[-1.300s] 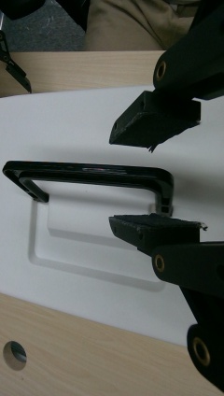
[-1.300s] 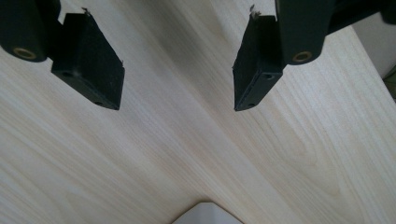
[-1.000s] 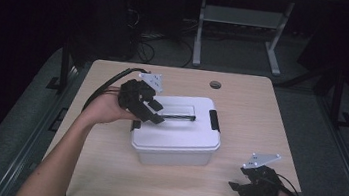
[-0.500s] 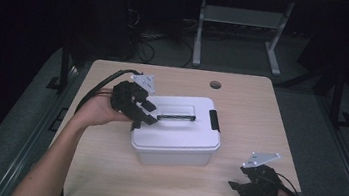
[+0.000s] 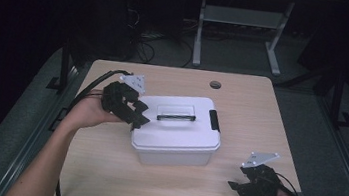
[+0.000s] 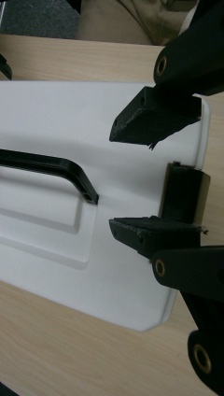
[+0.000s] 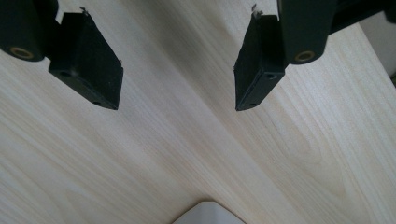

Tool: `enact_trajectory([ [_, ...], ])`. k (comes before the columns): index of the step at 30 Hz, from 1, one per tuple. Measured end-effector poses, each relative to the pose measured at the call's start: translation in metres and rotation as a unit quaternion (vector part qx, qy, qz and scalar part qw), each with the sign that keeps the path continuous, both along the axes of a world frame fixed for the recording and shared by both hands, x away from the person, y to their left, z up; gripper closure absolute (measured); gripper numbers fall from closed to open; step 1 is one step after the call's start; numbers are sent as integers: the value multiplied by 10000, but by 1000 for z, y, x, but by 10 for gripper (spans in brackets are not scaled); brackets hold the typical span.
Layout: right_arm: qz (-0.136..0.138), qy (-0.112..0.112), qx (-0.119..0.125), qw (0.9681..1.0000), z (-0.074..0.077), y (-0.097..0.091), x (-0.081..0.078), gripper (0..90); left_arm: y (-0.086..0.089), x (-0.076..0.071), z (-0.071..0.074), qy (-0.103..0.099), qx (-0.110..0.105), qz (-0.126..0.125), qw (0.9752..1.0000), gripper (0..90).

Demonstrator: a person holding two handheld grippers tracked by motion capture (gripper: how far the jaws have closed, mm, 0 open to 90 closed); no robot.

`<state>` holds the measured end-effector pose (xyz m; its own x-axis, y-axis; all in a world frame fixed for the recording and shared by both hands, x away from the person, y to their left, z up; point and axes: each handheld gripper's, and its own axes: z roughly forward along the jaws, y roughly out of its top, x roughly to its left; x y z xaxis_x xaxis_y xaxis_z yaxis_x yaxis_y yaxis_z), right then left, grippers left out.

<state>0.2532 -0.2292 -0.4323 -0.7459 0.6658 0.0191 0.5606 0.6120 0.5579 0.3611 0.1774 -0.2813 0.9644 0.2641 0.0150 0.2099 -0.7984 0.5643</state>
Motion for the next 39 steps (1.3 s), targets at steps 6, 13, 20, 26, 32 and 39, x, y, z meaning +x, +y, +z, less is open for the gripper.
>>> enact_trajectory([
  [6,4,16,-13,10000,0,1,0,320,10,-3,-2,-8,15,83,10000,510],
  [13,-1,34,-26,10000,-1,1,0,320,21,-7,-1,-59,3,174,9998,502],
  [20,-13,71,-31,10000,-2,2,0,320,33,-11,-3,-30,-17,248,9997,497],
  [26,-13,31,-37,10000,-1,2,-1,320,43,-16,-7,-29,-39,350,9994,495],
  [32,5,34,-64,10000,-2,3,-1,320,56,-20,-11,-35,-62,439,9990,488],
  [39,9,49,-75,10000,-2,3,0,320,67,-26,-16,-22,-108,541,9985,488],
])
